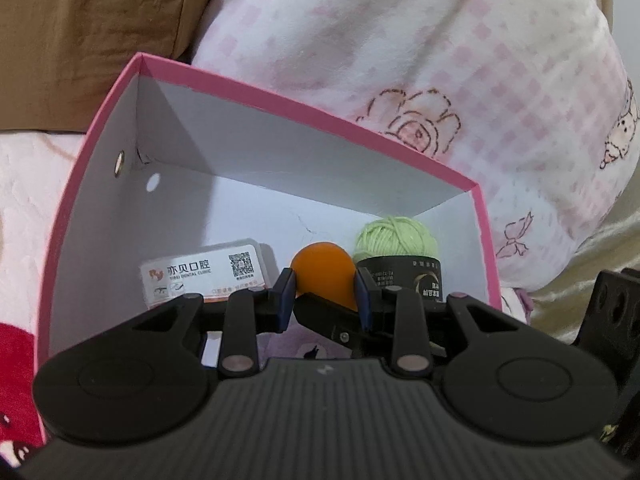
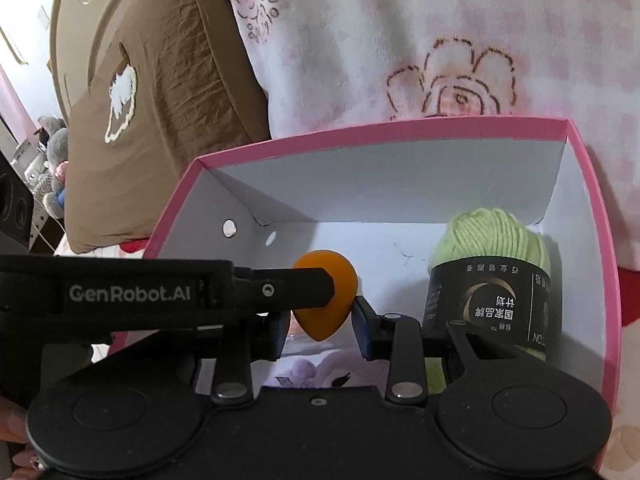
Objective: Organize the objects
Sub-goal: 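Lower the orange sponge into the pink box and open the right gripper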
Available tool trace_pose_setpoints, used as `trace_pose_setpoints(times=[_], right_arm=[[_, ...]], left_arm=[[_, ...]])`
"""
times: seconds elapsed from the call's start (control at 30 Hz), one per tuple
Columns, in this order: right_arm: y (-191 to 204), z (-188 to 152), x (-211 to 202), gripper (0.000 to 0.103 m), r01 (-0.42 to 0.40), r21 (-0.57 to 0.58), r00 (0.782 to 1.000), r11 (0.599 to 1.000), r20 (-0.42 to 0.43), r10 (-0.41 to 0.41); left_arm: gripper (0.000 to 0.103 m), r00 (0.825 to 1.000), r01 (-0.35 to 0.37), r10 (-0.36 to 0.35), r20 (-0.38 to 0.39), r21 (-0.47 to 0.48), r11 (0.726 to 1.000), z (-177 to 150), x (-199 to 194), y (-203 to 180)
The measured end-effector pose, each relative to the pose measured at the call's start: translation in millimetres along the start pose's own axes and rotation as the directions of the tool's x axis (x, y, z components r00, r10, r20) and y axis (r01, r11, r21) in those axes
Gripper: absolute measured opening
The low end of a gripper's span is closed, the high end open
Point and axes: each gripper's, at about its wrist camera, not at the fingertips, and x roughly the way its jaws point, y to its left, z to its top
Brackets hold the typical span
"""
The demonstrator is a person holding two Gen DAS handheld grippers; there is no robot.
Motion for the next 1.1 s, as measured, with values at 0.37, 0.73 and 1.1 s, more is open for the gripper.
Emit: trace_pose_setpoints(times=[0.37, 0.73, 1.1], right_arm=[[-12, -6, 11, 0.040, -0.003, 0.018, 0.999, 1.000, -0.042, 0.003], [-15, -7, 8, 0.040, -0.026, 0.020, 0.999, 0.999, -0.035, 0.026], [-10, -20, -37, 0.040, 0.002, -0.013, 1.000, 1.000, 0.005, -0.002]], left_arm=[[0.029, 0.999, -0.039, 0.039, -0.005, -0.028, 0.999, -3, 25, 1], [0.033, 0.995, -0.104, 0.104, 0.001, -0.037, 0.994, -2, 21, -8], [0.036, 0.977, -0.210, 0.212, -0.007, 0.119, 0.971, -19, -41, -43]])
